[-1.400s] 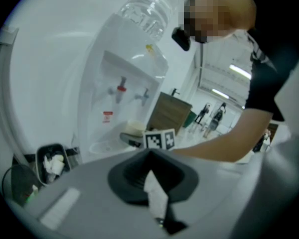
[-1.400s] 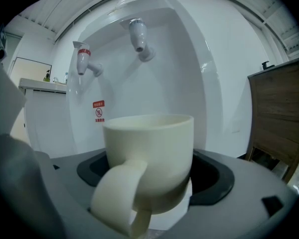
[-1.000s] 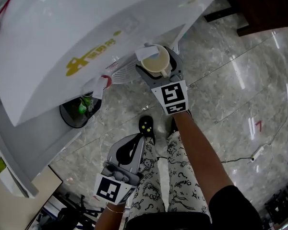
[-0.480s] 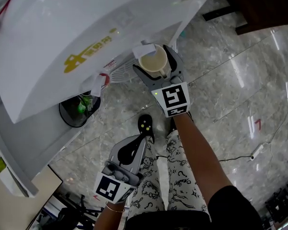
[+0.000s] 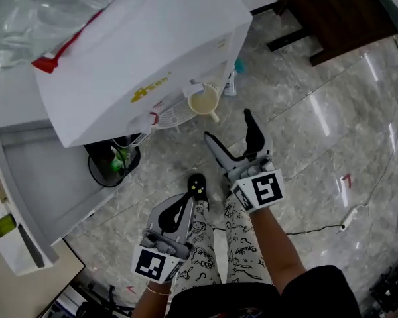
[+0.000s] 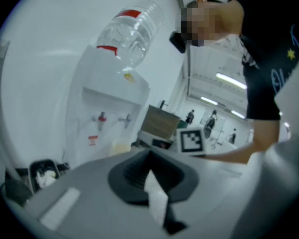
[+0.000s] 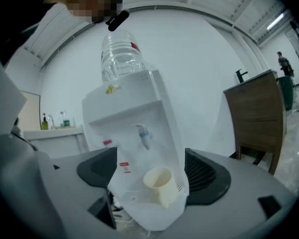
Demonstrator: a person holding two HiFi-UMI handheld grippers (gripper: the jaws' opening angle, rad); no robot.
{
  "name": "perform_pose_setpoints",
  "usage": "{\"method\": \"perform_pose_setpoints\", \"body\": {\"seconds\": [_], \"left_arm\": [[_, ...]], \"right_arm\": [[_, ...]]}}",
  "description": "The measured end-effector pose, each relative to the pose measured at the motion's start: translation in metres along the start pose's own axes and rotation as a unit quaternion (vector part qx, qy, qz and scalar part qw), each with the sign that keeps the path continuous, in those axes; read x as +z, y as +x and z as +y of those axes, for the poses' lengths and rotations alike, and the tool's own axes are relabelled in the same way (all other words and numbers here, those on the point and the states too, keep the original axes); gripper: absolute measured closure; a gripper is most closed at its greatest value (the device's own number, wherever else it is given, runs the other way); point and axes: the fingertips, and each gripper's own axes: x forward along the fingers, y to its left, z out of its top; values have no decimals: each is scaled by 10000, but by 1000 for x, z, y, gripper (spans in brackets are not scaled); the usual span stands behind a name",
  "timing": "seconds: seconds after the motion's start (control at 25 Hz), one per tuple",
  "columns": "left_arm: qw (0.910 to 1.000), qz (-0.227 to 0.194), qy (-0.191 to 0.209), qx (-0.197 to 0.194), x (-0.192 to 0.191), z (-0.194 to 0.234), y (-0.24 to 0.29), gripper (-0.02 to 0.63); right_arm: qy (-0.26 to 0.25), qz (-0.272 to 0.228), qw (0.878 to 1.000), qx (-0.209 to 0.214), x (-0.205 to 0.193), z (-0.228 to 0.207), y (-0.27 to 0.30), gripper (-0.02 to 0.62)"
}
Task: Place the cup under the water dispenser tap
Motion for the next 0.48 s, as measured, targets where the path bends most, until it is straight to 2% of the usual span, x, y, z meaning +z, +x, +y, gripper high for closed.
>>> {"method": "perform_pose_setpoints", "body": {"seconds": [0.08, 0.16, 0.2, 0.24, 0.36, 0.48], "left_arm": [[9997, -76, 142, 175, 23, 0, -12, 609], [9992, -67, 217, 333, 47, -6, -31, 609], [9989, -63, 269, 387, 62, -12, -40, 609], [9985, -115, 362, 400, 79, -18, -47, 609], [9954, -510, 777, 239, 137, -35, -57, 609], [9924, -724, 976, 197, 175, -56, -78, 609]], "right_arm": [[219, 319, 9987, 341, 19, 15, -32, 166], [228, 562, 9968, 519, 46, 30, -70, 186], [193, 606, 9966, 525, 62, 35, -88, 331], [182, 594, 9967, 529, 81, 38, -103, 579], [266, 426, 9958, 760, 138, 44, -121, 581], [233, 382, 9952, 866, 189, 67, -137, 581]]}}
